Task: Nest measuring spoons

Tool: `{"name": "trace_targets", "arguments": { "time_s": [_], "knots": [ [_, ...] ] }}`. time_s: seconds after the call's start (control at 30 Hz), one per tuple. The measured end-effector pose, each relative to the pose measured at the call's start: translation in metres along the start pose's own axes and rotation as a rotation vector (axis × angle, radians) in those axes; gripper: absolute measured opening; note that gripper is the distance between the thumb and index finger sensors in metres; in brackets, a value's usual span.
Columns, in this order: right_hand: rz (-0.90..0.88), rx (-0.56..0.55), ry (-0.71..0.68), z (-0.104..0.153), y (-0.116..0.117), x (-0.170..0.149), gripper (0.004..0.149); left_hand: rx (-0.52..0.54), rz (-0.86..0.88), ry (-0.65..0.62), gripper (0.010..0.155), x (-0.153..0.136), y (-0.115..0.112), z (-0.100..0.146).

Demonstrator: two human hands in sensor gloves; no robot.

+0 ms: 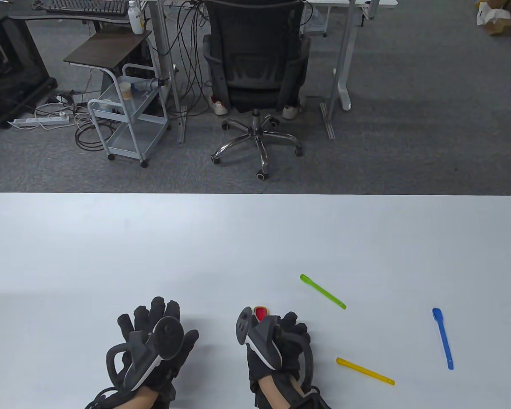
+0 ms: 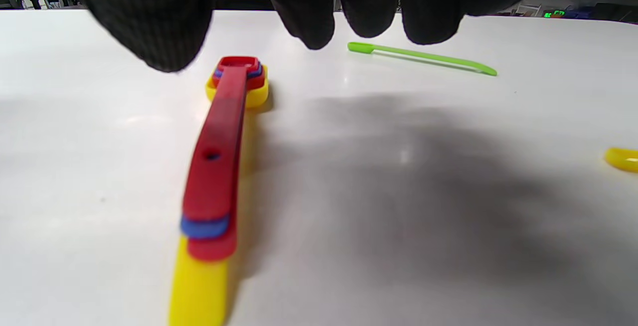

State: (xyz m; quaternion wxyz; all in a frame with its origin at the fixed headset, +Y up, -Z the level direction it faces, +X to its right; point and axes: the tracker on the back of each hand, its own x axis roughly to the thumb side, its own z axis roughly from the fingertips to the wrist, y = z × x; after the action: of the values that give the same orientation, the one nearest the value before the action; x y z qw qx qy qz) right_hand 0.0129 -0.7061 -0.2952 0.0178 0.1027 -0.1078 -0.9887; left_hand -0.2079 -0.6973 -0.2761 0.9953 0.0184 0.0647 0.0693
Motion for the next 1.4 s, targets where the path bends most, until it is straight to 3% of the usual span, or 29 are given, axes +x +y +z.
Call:
{"name": "trace_targets", "arguments": {
  "time_s": [0.33, 0.63, 1.07, 1.4],
  "knots": [
    [-0.041, -0.053, 0.013, -0.008, -0.025, -0.041, 0.074, 0.014, 0.009, 0.005, 0.083, -0.003, 0.0, -0.001],
    [-0.066, -0.119, 0.067, -0.024, -0.043, -0.106, 0.071, 0.068, -0.005, 0.003, 0.083, -0.005, 0.001, -0.002],
    [-0.103, -0.167, 0.204, -0.056, -0.041, -0.209, 0.066, 0.109, -0.015, -0.03, 0.081, -0.006, 0.0, -0.005],
    [-0.098, -0.164, 0.28, -0.074, -0.019, -0.287, 0.064, 0.062, -0.025, -0.031, 0.085, -0.01, 0.002, -0.009]
  ]
}}
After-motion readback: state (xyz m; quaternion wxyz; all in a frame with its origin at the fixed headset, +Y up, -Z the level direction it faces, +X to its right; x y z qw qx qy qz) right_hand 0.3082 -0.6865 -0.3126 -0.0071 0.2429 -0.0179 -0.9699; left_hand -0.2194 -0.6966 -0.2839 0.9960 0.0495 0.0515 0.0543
